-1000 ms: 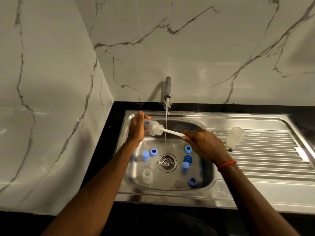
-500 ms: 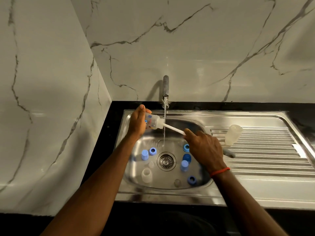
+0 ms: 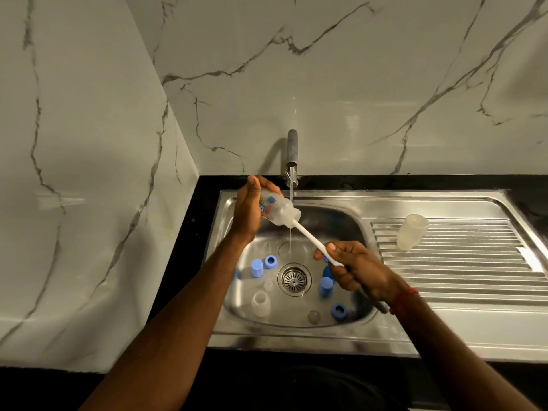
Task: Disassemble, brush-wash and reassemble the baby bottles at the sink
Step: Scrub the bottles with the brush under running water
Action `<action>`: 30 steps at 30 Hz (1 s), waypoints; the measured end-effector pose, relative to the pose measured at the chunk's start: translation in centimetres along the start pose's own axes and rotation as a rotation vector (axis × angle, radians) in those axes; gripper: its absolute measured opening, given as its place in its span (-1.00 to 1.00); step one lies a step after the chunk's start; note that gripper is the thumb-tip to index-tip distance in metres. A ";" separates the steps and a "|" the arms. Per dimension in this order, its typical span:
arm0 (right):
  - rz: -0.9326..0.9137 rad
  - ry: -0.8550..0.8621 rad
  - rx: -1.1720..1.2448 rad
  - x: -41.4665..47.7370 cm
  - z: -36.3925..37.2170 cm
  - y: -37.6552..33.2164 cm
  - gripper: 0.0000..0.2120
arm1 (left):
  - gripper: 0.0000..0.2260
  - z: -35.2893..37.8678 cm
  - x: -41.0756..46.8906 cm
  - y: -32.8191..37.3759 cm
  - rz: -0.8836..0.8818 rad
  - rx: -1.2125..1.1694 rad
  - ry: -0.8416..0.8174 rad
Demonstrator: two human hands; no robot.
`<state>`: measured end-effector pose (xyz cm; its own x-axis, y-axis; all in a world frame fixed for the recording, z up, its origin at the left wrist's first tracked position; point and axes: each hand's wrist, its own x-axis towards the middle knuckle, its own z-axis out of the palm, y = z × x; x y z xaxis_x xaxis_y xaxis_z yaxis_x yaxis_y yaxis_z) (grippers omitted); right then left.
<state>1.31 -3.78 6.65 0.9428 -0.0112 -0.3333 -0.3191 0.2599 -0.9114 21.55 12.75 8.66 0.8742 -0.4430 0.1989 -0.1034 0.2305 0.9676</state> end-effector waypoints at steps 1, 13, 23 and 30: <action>0.019 -0.028 0.076 0.1 0.3 0.2 -0.65 | -0.26 0.2 0.1 0.2 0.006 -0.004 -0.003; -0.315 0.391 -1.426 -0.2 -2.7 -2.9 -0.81 | -0.54 -0.1 -1.5 -2.6 -0.177 0.263 0.069; -0.411 0.288 -1.295 1.4 -1.5 0.6 -0.58 | -0.51 0.0 -0.1 -1.8 -0.176 0.318 0.243; -0.141 0.060 -0.751 1.2 -0.1 -2.4 -0.72 | -0.48 -0.2 0.0 -1.9 -0.154 0.161 0.394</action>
<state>3.22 -4.56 8.40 0.9793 -0.0538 -0.1949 -0.1969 -0.4735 -0.8585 21.82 12.50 6.75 0.9959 -0.0905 0.0068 -0.0035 0.0366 0.9993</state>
